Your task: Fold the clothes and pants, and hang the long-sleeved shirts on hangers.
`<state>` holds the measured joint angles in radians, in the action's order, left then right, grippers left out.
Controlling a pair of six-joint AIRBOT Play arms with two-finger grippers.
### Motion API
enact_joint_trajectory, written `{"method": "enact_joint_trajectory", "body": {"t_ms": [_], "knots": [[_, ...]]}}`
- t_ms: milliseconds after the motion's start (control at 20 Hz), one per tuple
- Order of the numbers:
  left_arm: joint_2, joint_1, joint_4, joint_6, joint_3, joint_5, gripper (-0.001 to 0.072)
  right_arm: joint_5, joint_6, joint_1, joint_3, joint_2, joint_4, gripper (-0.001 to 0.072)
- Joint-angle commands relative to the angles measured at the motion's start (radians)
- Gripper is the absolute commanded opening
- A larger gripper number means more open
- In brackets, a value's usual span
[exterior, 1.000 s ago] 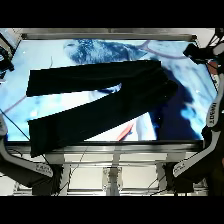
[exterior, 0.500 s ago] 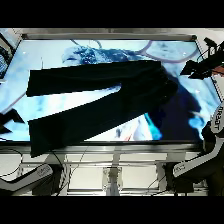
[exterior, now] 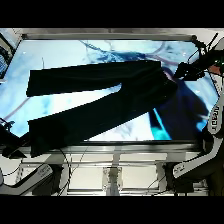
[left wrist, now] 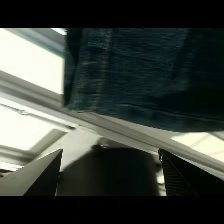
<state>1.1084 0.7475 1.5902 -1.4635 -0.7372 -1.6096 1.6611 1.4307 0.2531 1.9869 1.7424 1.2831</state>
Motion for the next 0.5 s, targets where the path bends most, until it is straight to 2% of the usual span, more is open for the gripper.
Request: {"method": "enact_joint_trajectory", "body": {"t_ms": [0, 150, 300, 450], "knots": [[-0.025, 0.002, 0.056, -0.002, 0.027, 0.059, 0.0696, 0.011, 0.0, -0.005, 0.0, 0.0, 0.001, 0.0545], [-0.026, 0.002, 0.06, -0.002, 0.068, 0.104, 0.0696, 0.016, 0.0, -0.005, 0.0, -0.001, 0.001, 0.0545], [-0.049, 0.0, 0.059, 0.006, 0.121, 0.235, 0.0696, 0.029, 0.0, -0.005, 0.0, -0.001, 0.0, 0.0545], [-0.074, 0.0, 0.055, 0.013, 0.146, 0.283, 0.0696, 0.024, 0.0, -0.005, 0.0, -0.001, 0.0, 0.0545]]}}
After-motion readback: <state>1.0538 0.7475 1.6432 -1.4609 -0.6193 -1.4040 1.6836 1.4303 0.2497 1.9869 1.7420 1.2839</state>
